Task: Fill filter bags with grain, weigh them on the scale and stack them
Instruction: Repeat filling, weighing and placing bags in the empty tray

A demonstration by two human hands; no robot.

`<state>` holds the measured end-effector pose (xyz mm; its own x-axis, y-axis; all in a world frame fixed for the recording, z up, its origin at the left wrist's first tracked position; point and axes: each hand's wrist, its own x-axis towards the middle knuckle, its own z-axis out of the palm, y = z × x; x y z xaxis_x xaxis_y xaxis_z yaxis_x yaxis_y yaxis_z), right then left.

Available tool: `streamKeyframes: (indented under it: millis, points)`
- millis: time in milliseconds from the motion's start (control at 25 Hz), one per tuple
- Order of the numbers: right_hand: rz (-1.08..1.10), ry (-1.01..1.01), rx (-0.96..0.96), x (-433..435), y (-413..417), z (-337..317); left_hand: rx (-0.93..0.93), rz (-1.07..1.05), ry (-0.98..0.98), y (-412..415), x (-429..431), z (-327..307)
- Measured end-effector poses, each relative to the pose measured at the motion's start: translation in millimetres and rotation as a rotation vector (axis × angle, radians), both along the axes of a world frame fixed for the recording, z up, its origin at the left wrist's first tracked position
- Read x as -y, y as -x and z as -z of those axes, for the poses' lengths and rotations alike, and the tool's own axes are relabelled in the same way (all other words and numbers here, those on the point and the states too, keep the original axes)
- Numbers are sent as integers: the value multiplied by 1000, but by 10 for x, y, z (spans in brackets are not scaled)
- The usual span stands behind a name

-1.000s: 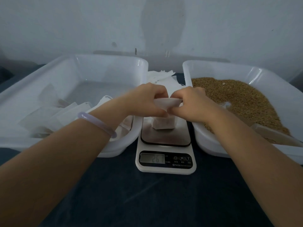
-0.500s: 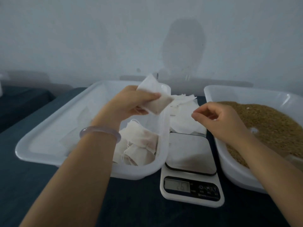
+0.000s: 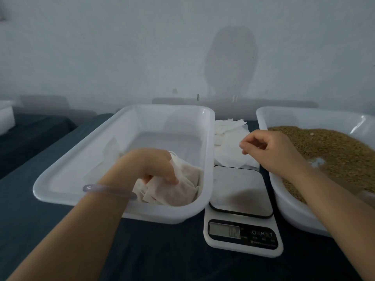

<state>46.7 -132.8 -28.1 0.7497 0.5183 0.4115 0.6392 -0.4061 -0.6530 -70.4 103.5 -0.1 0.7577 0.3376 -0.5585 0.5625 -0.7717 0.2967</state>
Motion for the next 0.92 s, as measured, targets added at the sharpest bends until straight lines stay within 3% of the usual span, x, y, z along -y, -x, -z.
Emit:
streamKeyframes:
  millis: [120,200,280,600,720,840,920]
  points:
    - [-4,14,-27,-2,14,-3,99,26,-118,-12,49,-89]
    - [3,44,-33,-10,23,-8,390,98,-283,-139,181,-108]
    - [13,74,-44,-6,35,1,582,175,-315,-317,388,-98]
    - [21,380,-21,-6,181,-44,517,255,-329,-586,697,27]
    - [54,662,4,-170,94,-85,559,260,-318,-605,680,76]
    - [160,990,-87,-569,-183,-88,659,231,-297,-602,662,175]
    - [229,1098,-152,-784,-354,14,716,208,-244,-601,622,248]
